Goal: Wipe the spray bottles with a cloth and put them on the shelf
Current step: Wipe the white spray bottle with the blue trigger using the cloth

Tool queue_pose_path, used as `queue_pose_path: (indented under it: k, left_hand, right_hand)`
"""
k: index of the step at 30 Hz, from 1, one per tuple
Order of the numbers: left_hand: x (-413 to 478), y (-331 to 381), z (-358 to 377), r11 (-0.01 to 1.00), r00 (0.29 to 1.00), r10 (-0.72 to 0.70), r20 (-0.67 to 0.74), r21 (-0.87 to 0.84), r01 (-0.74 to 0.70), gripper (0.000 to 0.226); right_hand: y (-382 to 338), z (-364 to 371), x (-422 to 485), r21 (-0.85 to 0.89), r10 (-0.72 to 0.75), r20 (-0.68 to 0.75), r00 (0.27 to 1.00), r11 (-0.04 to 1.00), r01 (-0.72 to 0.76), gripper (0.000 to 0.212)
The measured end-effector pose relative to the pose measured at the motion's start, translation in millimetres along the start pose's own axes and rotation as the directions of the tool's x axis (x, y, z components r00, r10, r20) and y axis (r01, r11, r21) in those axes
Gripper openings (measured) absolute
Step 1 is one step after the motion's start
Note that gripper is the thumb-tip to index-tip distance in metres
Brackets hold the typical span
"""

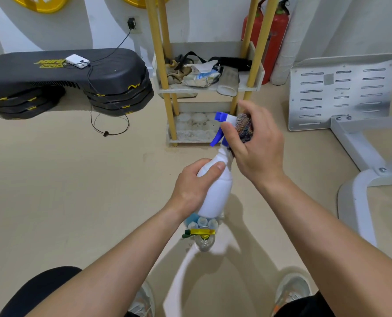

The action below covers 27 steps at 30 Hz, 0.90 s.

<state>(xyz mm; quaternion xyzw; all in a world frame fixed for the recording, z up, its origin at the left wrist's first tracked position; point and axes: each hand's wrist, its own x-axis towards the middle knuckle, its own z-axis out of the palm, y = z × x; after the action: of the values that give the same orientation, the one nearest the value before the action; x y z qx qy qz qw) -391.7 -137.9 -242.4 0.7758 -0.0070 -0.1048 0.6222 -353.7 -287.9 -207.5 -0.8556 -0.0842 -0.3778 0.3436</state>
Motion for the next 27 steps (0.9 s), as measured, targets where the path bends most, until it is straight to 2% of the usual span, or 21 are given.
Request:
queue_pose_path:
  k: [2, 4, 7, 9, 13, 15, 17, 19, 20, 23, 27]
  left_hand:
    - [-1, -1, 0, 1.000, 1.000, 0.008, 0.009, 0.030, -0.008, 0.056]
    - [-2, -3, 1, 0.999, 0.999, 0.015, 0.028, 0.045, -0.016, 0.055]
    - [-4, -6, 3, 0.999, 0.998, 0.036, 0.058, 0.038, -0.039, 0.063]
    - [-5, -7, 3, 0.999, 0.996, 0.038, 0.078, 0.036, -0.041, 0.068]
    - [-6, -10, 4, 1.000, 0.994, 0.015, 0.105, 0.022, -0.018, 0.050]
    - [-6, -9, 5, 1.000, 0.995, 0.003, 0.100, 0.024, -0.005, 0.046]
    - [-4, -7, 4, 1.000, 0.997, -0.007, 0.081, 0.027, 0.005, 0.050]
    - [-1, -5, 2, 0.999, 0.998, -0.002, 0.062, 0.038, -0.001, 0.046]
    - [-1, -6, 1, 0.999, 0.998, 0.004, 0.059, 0.045, -0.007, 0.043]
    - [-2, -8, 1, 0.997, 0.997, 0.019, 0.071, 0.070, -0.024, 0.033]
    - [-7, -14, 7, 0.997, 0.995, 0.001, 0.097, 0.071, -0.008, 0.040]
  right_hand:
    - [3, 0, -1, -0.030, -0.022, -0.037, 0.999, 0.999, 0.021, 0.061]
    - [2, -1, 0, 0.031, 0.014, -0.051, 0.999, 0.999, -0.012, 0.062]
    - [0, -3, 5, 0.196, 0.220, -0.026, 0.975, 0.958, -0.211, 0.051]
    - [0, -5, 11, 0.271, 0.358, 0.010, 0.934, 0.898, -0.347, 0.054]
    - [2, -4, 15, 0.284, 0.506, 0.030, 0.862, 0.823, -0.492, 0.052]
    - [1, -4, 9, 0.239, 0.412, 0.002, 0.911, 0.885, -0.401, 0.046]
    - [3, -1, -1, 0.131, 0.172, -0.013, 0.985, 0.977, -0.169, 0.036]
    - [6, 2, -8, 0.043, -0.019, 0.012, 1.000, 0.999, 0.019, 0.036]
    - [8, 4, -9, 0.017, -0.052, 0.018, 0.998, 0.999, 0.052, 0.040]
    - [3, 2, -5, 0.027, 0.038, -0.024, 0.999, 0.999, -0.038, 0.043]
    - [-3, -5, 9, 0.131, 0.325, 0.012, 0.946, 0.937, -0.324, 0.050]
